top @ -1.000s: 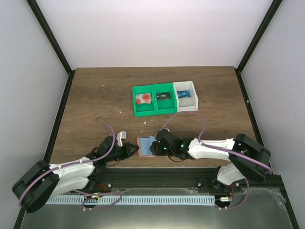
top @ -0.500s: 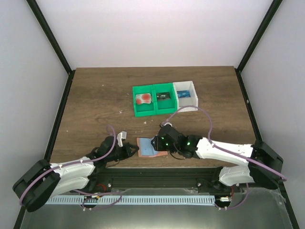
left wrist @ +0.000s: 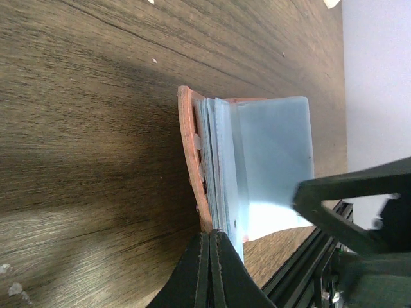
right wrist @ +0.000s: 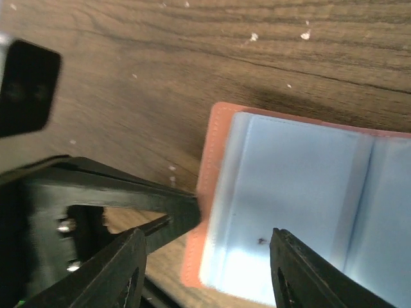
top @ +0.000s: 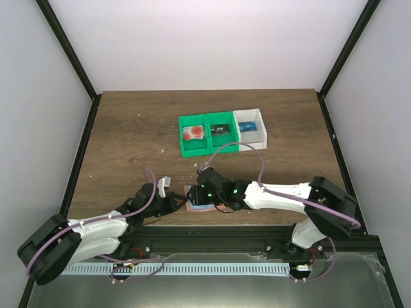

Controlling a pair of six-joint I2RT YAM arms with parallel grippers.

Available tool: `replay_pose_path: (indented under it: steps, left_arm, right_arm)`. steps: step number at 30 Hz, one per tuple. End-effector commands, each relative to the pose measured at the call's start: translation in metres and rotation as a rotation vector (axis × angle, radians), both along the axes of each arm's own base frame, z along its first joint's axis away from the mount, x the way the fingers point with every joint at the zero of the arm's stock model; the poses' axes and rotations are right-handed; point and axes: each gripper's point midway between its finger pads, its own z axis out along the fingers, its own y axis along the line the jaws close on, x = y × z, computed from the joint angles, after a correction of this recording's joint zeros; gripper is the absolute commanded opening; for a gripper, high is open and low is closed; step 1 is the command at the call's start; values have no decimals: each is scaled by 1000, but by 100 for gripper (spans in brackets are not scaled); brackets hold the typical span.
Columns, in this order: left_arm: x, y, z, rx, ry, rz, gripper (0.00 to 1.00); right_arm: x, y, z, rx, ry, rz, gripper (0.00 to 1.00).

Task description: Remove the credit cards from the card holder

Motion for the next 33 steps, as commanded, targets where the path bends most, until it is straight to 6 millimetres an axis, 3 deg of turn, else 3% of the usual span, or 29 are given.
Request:
replay_pose_path:
  steps: [1, 33]
  left_arm:
    - [-2, 4, -6, 23, -4, 0, 0]
    - [-3, 5, -8, 33, -9, -4, 0]
  right_arm:
    - [2, 4, -13, -49, -1, 1, 56]
    - [2, -15, -61, -209, 39, -30, 54]
